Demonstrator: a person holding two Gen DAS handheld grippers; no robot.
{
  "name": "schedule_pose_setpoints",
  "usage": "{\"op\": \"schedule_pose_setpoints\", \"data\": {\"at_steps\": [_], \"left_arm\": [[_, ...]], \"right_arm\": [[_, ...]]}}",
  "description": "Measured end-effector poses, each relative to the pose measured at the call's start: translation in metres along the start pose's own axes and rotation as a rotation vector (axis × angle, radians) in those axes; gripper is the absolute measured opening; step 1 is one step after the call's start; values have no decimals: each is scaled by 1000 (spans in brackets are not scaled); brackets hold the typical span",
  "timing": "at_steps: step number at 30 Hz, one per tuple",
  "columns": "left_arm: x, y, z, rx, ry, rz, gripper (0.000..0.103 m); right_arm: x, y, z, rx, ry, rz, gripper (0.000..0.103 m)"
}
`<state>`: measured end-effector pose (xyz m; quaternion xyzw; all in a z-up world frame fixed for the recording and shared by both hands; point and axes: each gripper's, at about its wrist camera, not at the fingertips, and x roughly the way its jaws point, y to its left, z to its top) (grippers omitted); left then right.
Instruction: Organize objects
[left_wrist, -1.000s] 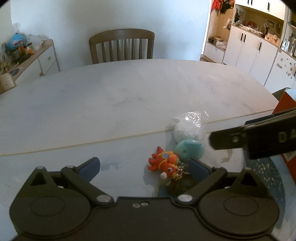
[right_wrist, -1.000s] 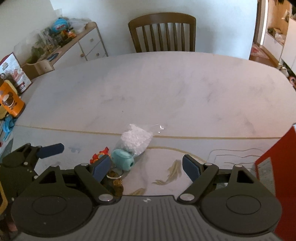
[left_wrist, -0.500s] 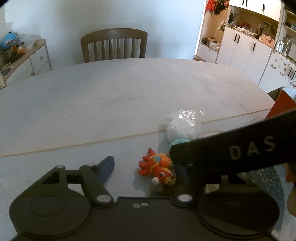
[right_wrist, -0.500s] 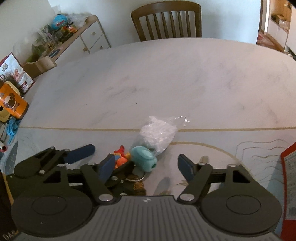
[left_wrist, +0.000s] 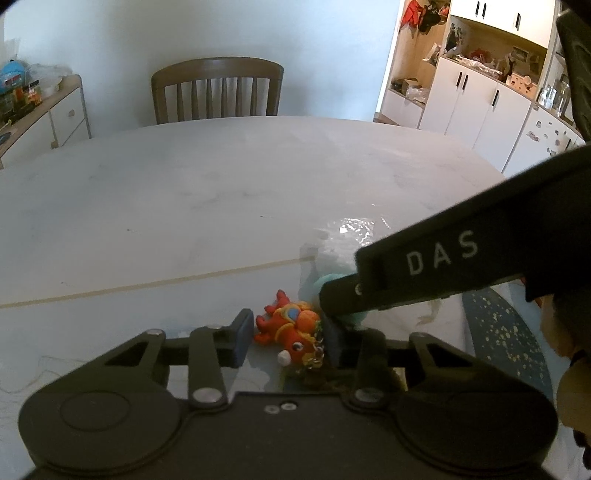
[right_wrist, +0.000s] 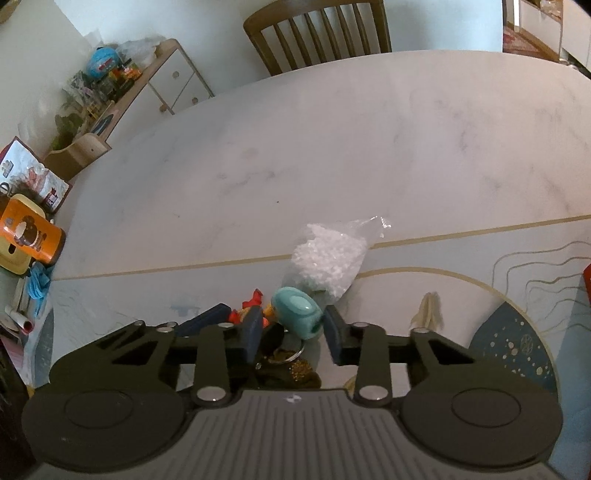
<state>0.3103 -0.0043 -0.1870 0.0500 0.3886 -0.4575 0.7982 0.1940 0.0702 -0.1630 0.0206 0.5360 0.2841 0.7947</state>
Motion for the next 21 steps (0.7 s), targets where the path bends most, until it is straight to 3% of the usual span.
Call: {"op": "schedule_pose_setpoints", "data": {"at_steps": [4,10,11,21], "left_arm": [[-2,0,0,-11,1,0,37],[-9,4,0,-38,-10,14,37],[-11,5,0,-46,-12,18,37],[-34,14,-3,-88,-29,27,37]], "right_arm": [[-1,1,0,-2,8,-17,17],[-6,0,-4,-9,-12,-9,14],[-8,0,-4,-14,-16,-6,2],[-30,7,-10,-86,-28,26,3]]}}
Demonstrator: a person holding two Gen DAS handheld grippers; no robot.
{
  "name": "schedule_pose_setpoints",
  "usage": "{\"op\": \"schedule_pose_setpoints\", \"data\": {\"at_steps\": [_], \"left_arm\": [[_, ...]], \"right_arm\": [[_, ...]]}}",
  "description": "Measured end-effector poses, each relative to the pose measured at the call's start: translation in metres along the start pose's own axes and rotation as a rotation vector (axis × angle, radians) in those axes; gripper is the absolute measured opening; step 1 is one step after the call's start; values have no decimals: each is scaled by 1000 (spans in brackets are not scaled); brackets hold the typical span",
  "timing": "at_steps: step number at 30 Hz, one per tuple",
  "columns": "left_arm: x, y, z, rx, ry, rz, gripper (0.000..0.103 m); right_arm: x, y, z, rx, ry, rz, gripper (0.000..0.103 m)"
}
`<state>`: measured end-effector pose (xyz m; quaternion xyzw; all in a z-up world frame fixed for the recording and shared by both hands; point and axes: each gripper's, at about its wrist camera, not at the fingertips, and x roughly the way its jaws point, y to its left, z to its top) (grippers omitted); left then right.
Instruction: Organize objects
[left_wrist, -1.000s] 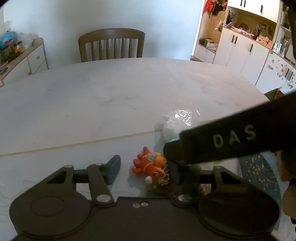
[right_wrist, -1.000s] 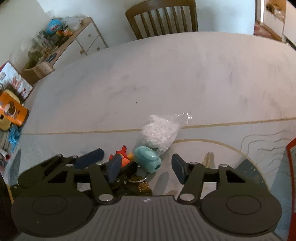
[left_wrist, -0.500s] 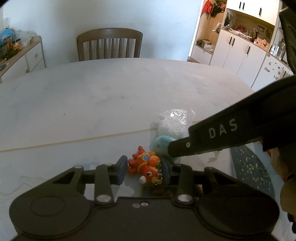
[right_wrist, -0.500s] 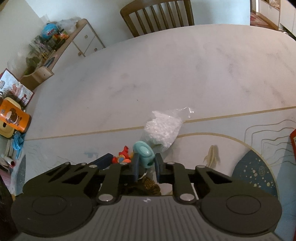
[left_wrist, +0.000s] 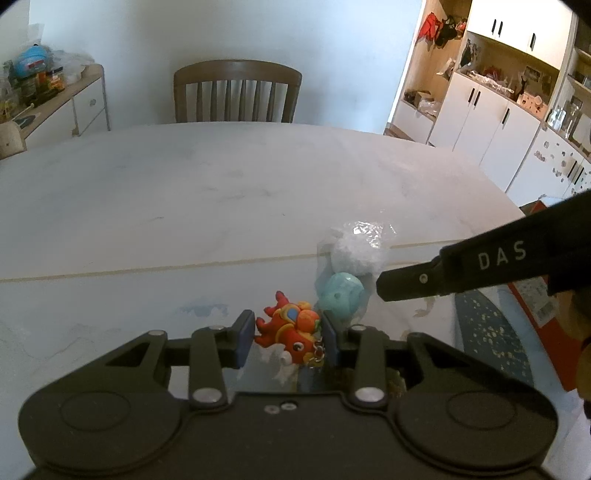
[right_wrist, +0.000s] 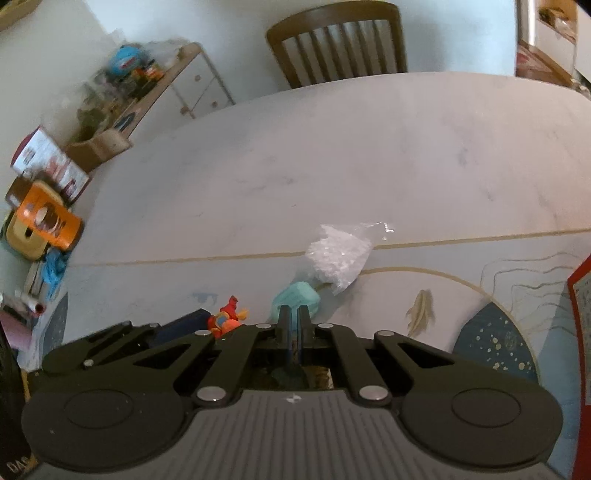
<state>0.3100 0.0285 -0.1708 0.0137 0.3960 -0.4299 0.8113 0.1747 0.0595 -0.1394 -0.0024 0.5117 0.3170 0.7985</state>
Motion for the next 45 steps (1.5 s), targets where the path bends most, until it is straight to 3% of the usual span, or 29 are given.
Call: {"op": "schedule_pose_setpoints", "data": {"at_steps": [6,9,13,14,31,33,36,45], "left_arm": [[-13,9,-6,-34,-5,15,37],[-17,14,-8,-50,-7,24,37],[-20,17,-11,-62,-9,28,37],[-20,17,-11,-65,-11,30,37],[-19,22,-10,-85,-17,44,37],[-19,22,-10,-89,-18,45,37],[-20,22,-11,-88,-23,48,37],[-24,15,-9,-91,-32,57,37]], "right_arm": [[3,10,-2,-60,3,-8,11],[8,16,-5,-82,9,-19,25],[9,21,-5,-70,-9,-33,54],[10,21,-5,-68,-12,-37,55],[48,19,2,55,40,-123,55],[49,20,1,44,39,-125,53],[49,19,2,42,40,-123,36],[39,11,-3,54,25,-88,35]]}}
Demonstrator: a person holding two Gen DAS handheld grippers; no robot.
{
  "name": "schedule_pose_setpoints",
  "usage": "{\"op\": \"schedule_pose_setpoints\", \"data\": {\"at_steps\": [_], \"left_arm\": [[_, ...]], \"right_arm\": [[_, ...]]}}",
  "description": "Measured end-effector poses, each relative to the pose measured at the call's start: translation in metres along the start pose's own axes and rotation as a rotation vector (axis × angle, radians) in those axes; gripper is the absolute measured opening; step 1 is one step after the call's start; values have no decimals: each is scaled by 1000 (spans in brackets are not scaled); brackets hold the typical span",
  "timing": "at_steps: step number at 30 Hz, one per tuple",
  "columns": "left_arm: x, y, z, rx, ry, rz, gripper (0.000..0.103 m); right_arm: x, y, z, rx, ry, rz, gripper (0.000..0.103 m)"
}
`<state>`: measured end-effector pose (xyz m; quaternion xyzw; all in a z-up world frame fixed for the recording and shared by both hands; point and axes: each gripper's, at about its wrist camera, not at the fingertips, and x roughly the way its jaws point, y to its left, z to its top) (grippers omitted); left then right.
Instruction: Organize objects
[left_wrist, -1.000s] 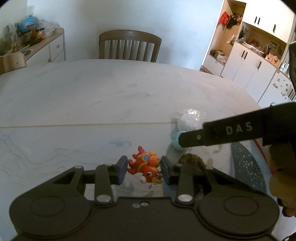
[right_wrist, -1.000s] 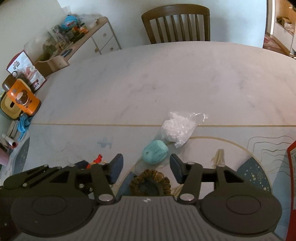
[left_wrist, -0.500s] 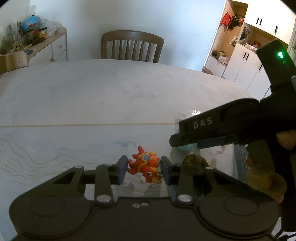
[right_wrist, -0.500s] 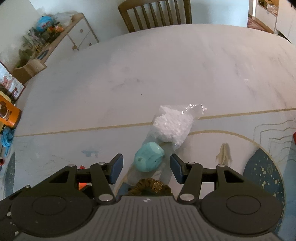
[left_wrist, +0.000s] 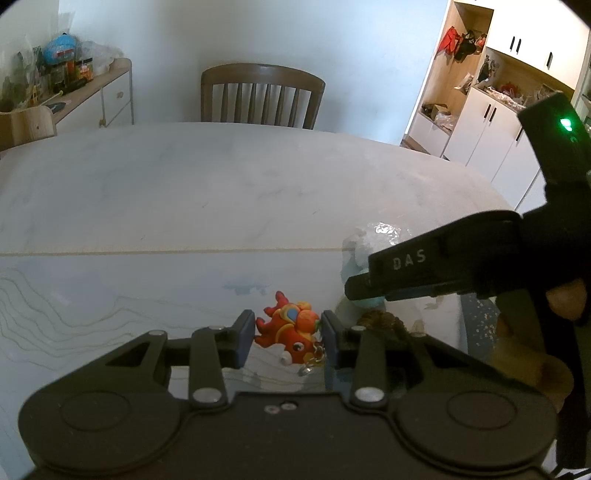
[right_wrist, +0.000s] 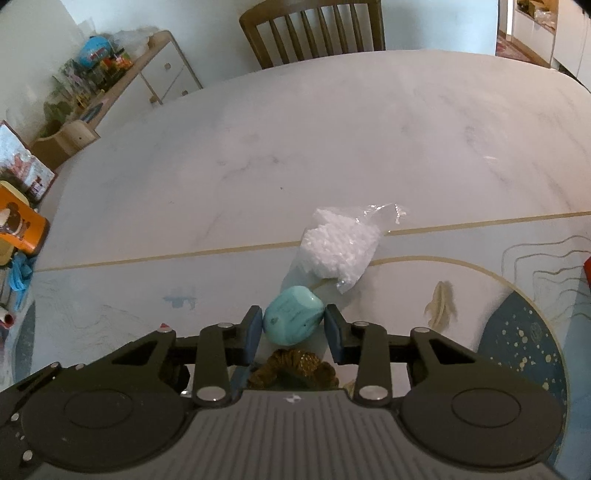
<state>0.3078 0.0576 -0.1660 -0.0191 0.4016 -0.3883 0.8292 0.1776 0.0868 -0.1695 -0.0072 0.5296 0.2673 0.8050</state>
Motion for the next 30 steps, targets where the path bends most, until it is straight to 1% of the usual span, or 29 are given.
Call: {"op": "schedule_pose_setpoints", "data": {"at_steps": [6,15,20,26,30], "left_arm": [[-12,-8,6,4,-11,-4,37],[-36,-38,20,25,-23,-23,37],[-54,-67,27,60,-31,-38,37],[-70,-112,36,98,-37,-63,37],[-75,-147,42,122,-42,-90,37]], "right_arm": [[-27,-7,-6,8,-14,52,35],[-91,-30,-17,-3,-45,123,35],[-129,-54,-24,3,-64,136,35],[-175,-96,-34,30,-96,146,35],[-204,-130,-40,40,-124,135,35]]}}
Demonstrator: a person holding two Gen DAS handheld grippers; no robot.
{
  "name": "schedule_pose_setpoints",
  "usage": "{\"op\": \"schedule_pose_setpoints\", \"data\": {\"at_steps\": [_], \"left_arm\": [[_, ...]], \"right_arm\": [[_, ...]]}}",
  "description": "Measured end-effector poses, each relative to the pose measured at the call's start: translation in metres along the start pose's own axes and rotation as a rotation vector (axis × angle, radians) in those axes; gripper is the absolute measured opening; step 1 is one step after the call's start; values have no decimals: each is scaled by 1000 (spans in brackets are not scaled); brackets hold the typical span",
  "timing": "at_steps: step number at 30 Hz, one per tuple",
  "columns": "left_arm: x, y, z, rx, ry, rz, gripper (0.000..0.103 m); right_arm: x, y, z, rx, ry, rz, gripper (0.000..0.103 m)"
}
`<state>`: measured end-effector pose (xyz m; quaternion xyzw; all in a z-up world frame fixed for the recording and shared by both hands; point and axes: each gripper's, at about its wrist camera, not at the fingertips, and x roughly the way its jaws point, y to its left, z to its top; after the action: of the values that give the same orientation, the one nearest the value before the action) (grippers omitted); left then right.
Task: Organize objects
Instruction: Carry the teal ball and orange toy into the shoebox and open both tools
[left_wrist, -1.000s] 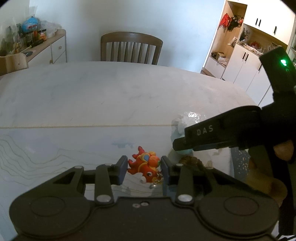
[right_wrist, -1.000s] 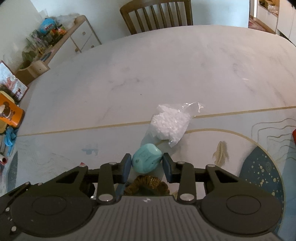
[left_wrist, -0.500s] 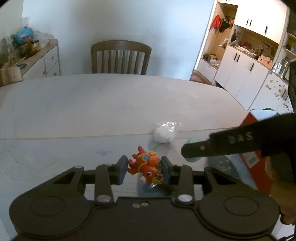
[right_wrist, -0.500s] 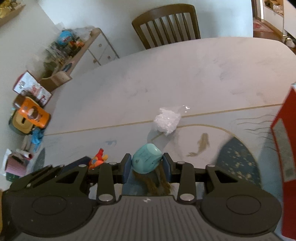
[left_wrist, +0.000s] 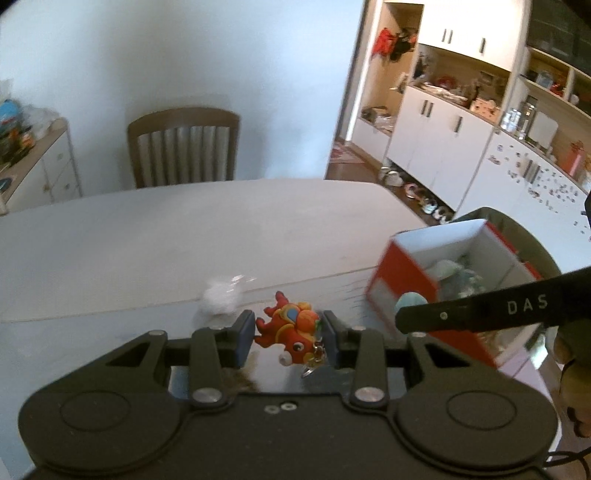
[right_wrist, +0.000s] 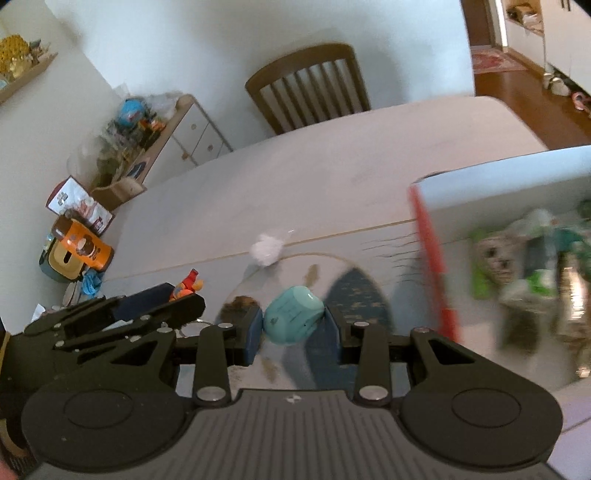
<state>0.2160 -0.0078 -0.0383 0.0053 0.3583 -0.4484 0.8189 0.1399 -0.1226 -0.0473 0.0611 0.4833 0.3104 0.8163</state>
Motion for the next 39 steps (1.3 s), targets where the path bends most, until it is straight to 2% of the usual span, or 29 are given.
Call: {"op": "schedule_pose_setpoints", "data": {"at_steps": [9,19,29,39], "left_arm": [[10,-78,19,56,-13,-55,37],[33,-154,27,112,-5,-91,37],[68,-197,29,144,52,-95,37],[125,-217,40,174,122,-36,37]], "right_arm": [[-58,-73,6,32,-64,-43,35],[-89,-151,9,63,-82,-99,35],[-91,-193,6,50,-55,-136,35],[-67,-218,8,0,-9,-185,35]]}}
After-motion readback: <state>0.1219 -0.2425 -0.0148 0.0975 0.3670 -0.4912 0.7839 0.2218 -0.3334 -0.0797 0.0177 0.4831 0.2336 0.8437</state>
